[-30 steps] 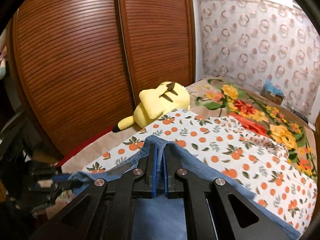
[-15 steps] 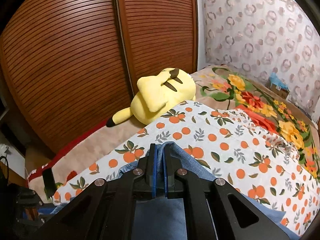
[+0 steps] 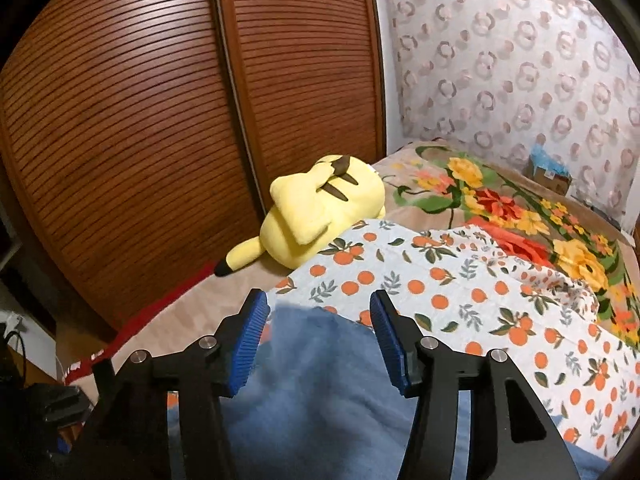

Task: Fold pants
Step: 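Open both tools and release the folded jeans onto the bed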

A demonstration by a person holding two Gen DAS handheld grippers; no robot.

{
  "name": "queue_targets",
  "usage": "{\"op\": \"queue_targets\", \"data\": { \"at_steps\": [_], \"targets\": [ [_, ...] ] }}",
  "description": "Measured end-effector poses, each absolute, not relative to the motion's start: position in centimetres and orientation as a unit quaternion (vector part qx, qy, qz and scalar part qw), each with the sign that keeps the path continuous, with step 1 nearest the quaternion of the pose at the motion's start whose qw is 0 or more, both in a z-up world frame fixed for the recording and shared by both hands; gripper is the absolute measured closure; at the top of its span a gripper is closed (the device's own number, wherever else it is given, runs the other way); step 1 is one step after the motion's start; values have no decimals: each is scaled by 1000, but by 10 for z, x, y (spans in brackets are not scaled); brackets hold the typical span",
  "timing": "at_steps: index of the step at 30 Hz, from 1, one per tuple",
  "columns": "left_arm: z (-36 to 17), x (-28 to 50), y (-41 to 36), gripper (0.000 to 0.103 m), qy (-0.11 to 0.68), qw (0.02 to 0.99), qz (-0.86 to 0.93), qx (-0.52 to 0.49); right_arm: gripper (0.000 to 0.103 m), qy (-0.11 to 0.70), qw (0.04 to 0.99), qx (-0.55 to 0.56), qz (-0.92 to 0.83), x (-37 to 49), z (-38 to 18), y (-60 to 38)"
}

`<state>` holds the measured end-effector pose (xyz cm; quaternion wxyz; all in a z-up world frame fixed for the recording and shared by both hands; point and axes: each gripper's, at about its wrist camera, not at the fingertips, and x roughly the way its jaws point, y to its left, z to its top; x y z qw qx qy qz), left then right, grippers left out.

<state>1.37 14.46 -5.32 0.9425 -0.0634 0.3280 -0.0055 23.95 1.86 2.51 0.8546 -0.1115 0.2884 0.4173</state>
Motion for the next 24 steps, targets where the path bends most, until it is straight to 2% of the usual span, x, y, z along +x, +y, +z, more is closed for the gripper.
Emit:
{"op": "queue_targets", "data": {
  "at_steps": [6, 8, 9, 10, 13, 24],
  "targets": [
    [-50, 20, 140, 55, 325, 944, -7, -61, 47, 279, 863, -109, 406, 218, 30, -26],
    [-49, 23, 134, 49, 323, 944, -14, -59, 47, 276, 868, -108, 398, 210, 29, -43],
    [-48, 24, 131, 41, 322, 945, -17, -59, 47, 275, 870, -107, 396, 206, 29, -51],
    [-47, 26, 128, 36, 320, 945, -22, -59, 47, 276, 871, -106, 392, 201, 28, -60],
    [-43, 30, 115, 28, 311, 948, -38, -57, 47, 275, 877, -107, 379, 185, 27, -84],
    [-30, 45, 62, 28, 304, 950, -62, -22, 47, 271, 899, -94, 332, 124, 20, -161]
  ]
}}
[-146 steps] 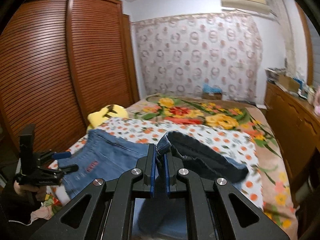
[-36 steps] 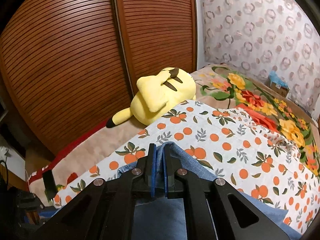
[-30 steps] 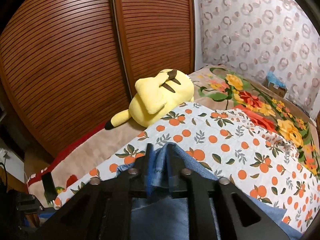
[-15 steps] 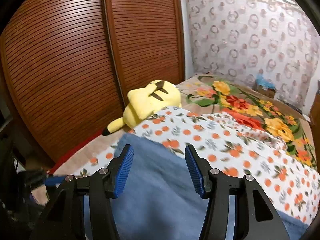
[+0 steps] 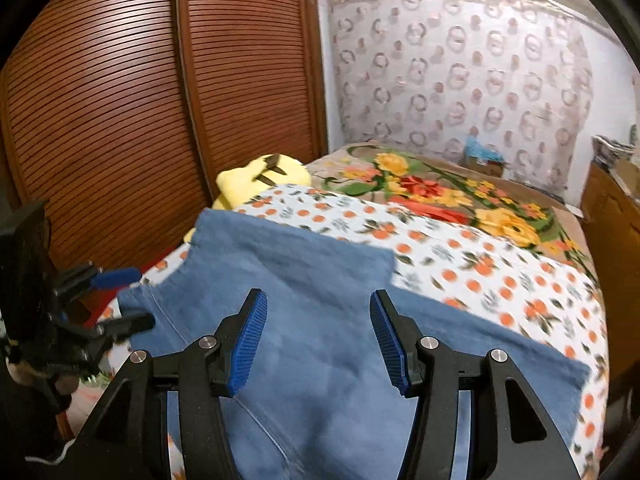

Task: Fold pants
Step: 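Open both tools and release the folded jeans onto the bed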

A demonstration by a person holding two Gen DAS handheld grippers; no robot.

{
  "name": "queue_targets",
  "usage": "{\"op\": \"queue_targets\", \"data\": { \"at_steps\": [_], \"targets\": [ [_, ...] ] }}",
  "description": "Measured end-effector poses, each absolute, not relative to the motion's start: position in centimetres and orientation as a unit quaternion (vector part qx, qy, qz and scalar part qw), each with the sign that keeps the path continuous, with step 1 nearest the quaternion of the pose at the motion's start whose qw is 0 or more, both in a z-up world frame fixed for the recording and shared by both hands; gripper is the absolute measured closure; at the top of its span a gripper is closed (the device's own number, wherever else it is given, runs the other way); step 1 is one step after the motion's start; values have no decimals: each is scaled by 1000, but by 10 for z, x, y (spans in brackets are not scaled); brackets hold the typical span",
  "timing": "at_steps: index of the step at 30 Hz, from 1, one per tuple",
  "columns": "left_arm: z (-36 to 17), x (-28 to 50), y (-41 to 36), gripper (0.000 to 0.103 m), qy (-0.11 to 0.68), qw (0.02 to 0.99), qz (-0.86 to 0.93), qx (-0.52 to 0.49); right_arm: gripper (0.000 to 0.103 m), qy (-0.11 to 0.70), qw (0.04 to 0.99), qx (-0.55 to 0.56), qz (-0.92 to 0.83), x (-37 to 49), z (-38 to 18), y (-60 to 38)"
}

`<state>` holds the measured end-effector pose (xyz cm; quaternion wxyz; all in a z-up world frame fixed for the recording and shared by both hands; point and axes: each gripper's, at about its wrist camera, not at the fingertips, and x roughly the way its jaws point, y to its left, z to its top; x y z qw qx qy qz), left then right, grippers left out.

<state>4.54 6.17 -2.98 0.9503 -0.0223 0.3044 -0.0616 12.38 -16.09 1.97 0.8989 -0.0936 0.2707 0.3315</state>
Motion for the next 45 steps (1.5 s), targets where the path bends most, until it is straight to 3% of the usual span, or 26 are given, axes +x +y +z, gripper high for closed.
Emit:
{"op": "queue_targets", "data": {
  "at_steps": [18, 31, 45],
  "targets": [
    [-24, 61, 6, 28, 306, 946, -103, 1, 44, 257, 934, -40, 246, 52, 26, -255],
    [-53, 74, -20, 28, 346, 930, -125, -1, 44, 303, 942, -1, 146, 31, 4, -330],
    [-80, 82, -31, 28, 381, 916, -127, -3, 44, 357, 928, 24, 110, 34, -23, -343]
  ]
}}
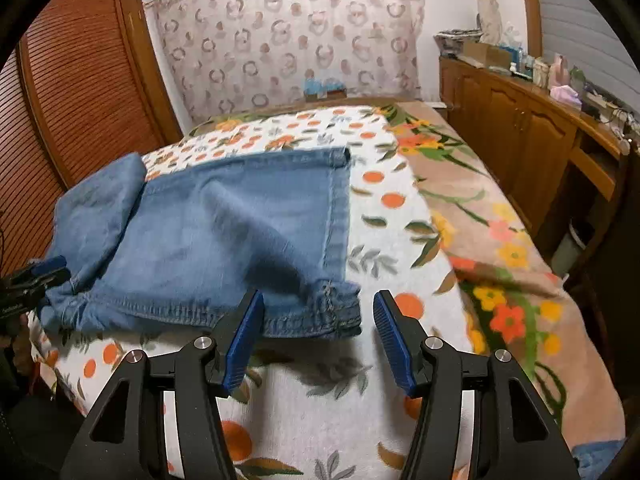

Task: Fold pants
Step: 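Open both tools and release the folded jeans onto the bed, then grasp the leg hem with the right tool, fold it over, release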

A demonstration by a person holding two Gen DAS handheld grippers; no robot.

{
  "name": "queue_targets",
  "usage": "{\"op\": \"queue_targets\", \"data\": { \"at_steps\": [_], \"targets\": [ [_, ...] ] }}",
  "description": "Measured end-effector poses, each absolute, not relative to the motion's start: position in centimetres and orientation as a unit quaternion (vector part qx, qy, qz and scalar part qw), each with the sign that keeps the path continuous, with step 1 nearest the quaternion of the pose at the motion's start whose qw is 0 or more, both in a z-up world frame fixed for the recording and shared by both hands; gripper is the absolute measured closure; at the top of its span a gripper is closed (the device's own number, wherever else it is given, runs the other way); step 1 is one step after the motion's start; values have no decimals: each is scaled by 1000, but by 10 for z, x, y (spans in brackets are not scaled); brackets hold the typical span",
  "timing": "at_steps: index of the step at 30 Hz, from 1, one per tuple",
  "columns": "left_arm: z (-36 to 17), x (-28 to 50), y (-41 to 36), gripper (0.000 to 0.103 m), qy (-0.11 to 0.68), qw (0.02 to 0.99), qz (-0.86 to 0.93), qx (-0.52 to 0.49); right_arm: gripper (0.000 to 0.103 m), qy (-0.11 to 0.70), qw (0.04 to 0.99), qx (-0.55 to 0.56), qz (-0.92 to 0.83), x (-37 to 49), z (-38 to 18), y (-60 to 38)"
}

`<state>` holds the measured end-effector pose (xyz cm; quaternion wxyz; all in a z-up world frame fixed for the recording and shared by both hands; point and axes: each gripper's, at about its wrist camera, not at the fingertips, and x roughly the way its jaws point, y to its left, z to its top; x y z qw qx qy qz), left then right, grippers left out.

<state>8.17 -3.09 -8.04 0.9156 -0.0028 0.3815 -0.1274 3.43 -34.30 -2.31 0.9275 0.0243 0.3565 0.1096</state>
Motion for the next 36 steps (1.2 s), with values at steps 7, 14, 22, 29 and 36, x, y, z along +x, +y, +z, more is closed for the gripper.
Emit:
{"op": "queue_targets", "data": {
  "at_steps": [7, 14, 22, 29, 36],
  "targets": [
    [-83, 83, -33, 27, 379, 917, -124, 2, 44, 367, 922, 48, 113, 41, -21, -348],
    [-85, 83, -33, 25, 376, 918, -122, 6, 60, 364, 922, 54, 121, 42, -26, -354],
    [-87, 80, -40, 25, 376, 919, -112, 35, 87, 341, 927, 52, 145, 38, -19, -347],
    [-83, 78, -34, 25, 379, 918, -115, 23, 88, 299, 937, 39, 179, 39, 13, -331],
    [-75, 70, -26, 25, 385, 914, -127, 10, 88, 259, 939, 10, 225, 38, 47, -296]
  ]
}}
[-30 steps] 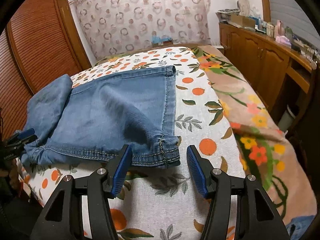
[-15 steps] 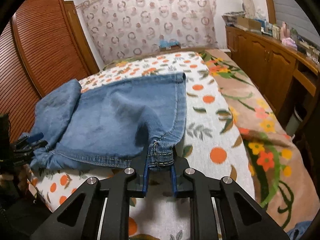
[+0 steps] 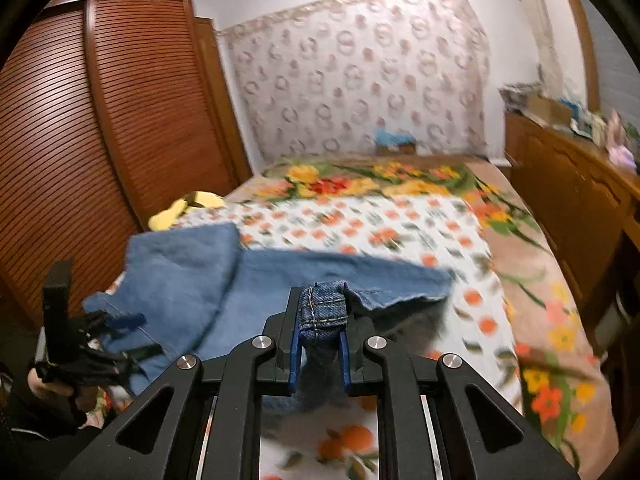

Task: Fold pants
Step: 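Grasp the leg hem with the right tool, fold it over, release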

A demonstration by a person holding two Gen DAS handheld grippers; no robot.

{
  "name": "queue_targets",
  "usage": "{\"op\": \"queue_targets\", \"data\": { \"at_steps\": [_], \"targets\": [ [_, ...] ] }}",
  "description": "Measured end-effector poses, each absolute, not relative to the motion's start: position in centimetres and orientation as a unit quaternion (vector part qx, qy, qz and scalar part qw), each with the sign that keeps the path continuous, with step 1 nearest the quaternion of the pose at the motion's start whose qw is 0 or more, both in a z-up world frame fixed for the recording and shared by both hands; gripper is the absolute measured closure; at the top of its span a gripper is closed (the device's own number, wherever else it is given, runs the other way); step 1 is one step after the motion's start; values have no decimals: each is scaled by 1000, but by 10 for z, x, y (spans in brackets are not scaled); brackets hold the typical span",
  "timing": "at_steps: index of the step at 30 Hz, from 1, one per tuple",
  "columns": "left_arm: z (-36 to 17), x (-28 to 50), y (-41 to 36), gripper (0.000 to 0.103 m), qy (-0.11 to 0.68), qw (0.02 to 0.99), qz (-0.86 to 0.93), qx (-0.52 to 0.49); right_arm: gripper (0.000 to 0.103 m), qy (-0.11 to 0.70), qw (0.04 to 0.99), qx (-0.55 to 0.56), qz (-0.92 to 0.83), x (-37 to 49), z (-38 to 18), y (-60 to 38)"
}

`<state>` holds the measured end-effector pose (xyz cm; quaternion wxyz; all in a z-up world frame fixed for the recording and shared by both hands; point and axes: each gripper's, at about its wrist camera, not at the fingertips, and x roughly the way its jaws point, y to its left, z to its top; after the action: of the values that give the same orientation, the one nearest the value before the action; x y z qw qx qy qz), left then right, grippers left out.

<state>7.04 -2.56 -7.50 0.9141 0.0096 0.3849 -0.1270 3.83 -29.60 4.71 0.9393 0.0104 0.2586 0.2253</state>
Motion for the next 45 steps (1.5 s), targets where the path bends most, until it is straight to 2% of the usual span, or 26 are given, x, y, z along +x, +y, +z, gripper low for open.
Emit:
{"op": "queue_targets", "data": {
  "at_steps": [16, 28, 31, 33, 35, 45],
  "targets": [
    [-45, 47, 34, 25, 342, 934, -96, -31, 89, 208, 906, -45, 367, 68, 77, -189],
    [-51, 46, 54, 25, 344, 934, -81, -51, 89, 288, 854, -61, 429, 140, 25, -143],
    [-51, 47, 52, 25, 345, 934, -82, -50, 74, 303, 853, -66, 420, 155, 16, -138],
    [-51, 47, 52, 25, 345, 934, -83, -50, 60, 305, 853, -64, 419, 165, 15, -138],
    [-52, 47, 52, 25, 344, 934, -83, -50, 52, 302, 855, -64, 416, 169, 16, -141],
    [-52, 50, 50, 25, 341, 935, -84, -50, 50, 294, 876, -80, 374, 136, 4, -160]
  ]
}}
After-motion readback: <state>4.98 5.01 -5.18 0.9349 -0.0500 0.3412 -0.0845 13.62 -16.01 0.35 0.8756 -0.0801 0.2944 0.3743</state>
